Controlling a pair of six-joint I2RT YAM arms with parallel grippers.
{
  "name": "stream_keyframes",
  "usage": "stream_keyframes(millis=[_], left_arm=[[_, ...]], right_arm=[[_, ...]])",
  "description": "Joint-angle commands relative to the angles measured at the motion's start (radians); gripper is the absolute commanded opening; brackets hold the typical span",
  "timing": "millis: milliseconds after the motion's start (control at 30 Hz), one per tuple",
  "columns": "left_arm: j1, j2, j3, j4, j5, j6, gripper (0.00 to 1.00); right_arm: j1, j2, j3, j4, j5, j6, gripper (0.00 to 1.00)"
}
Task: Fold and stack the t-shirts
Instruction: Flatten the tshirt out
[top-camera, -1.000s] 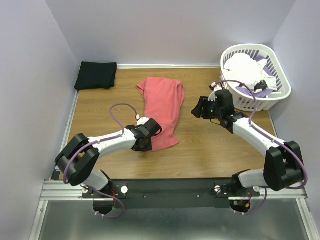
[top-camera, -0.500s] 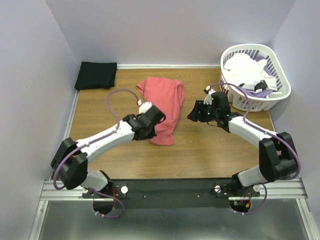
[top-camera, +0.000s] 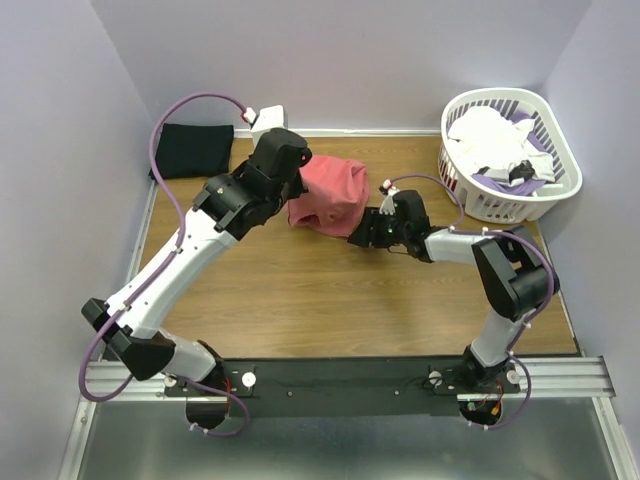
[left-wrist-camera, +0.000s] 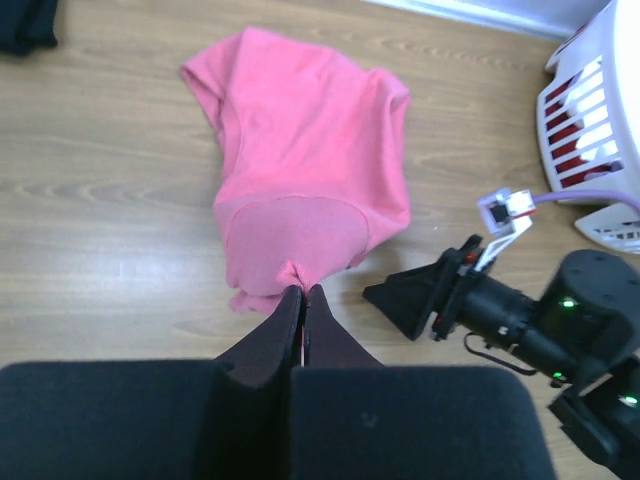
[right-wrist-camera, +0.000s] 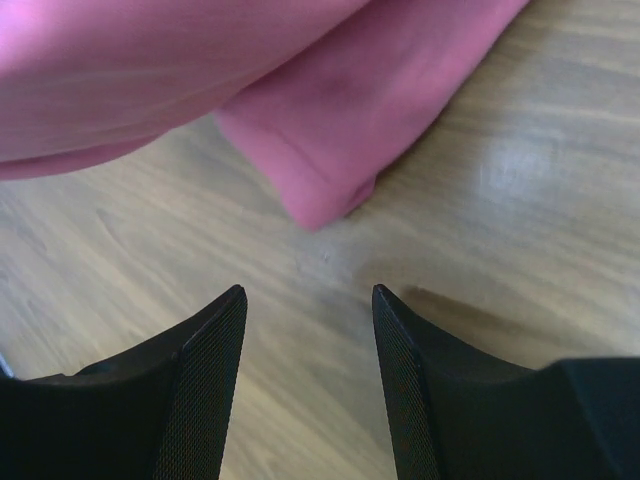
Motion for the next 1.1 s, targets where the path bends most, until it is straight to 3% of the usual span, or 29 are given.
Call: stream_keyframes(millis=[0, 233, 367, 400, 433, 467, 500, 533, 667, 800, 933, 1033, 1067], left_arm=[[0.006, 0.021, 0.079, -0.024, -0.039, 0.064, 0.0], [0.094, 0.005, 0.105, 0.028, 0.008, 0.129, 0.0], [0.192, -0.022, 0.054, 0.086, 0.082, 0.166, 0.0], [0.214, -0.027, 0.045, 0.097, 0.088, 0.176, 0.0], [0.234, -0.03, 0.028, 0.115, 0.094, 0.186, 0.0], [0.254, -0.03, 0.021, 0.123, 0.096, 0.196, 0.0], [0.301, -0.028, 0.019, 0.129, 0.107, 0.218, 0.0], [0.324, -0.025, 0.022, 0.131, 0.114, 0.229, 0.0], [0.446, -0.021, 0.106, 0.129, 0.122, 0.275, 0.0], [0.522, -0.054, 0.212, 0.128, 0.104, 0.303, 0.0], [0.526, -0.106, 0.161, 0.122, 0.098, 0.309, 0.0], [0.526, -0.192, 0.019, 0.148, 0.104, 0.305, 0.0], [0.526, -0.238, -0.019, 0.162, 0.105, 0.298, 0.0]], right_arm=[[0.005, 0.084, 0.058, 0.16, 0.018, 0.058, 0.61], [0.007, 0.228, 0.15, 0.163, 0.013, 0.078, 0.6], [0.007, 0.265, 0.19, 0.152, 0.03, 0.072, 0.49], [0.007, 0.276, 0.199, 0.146, 0.035, 0.066, 0.44], [0.007, 0.279, 0.218, 0.134, 0.039, 0.049, 0.24], [0.007, 0.279, 0.233, 0.115, 0.05, 0.037, 0.13], [0.005, 0.264, 0.248, 0.048, 0.096, -0.002, 0.03], [0.005, 0.247, 0.28, 0.005, 0.136, -0.025, 0.0], [-0.022, 0.092, 0.337, -0.191, 0.414, -0.167, 0.0], [-0.067, -0.05, 0.467, -0.355, 0.589, -0.354, 0.0], [-0.07, -0.091, 0.551, -0.466, 0.636, -0.45, 0.01], [-0.071, -0.126, 0.546, -0.517, 0.66, -0.456, 0.13], [-0.07, -0.132, 0.539, -0.52, 0.686, -0.454, 0.26]])
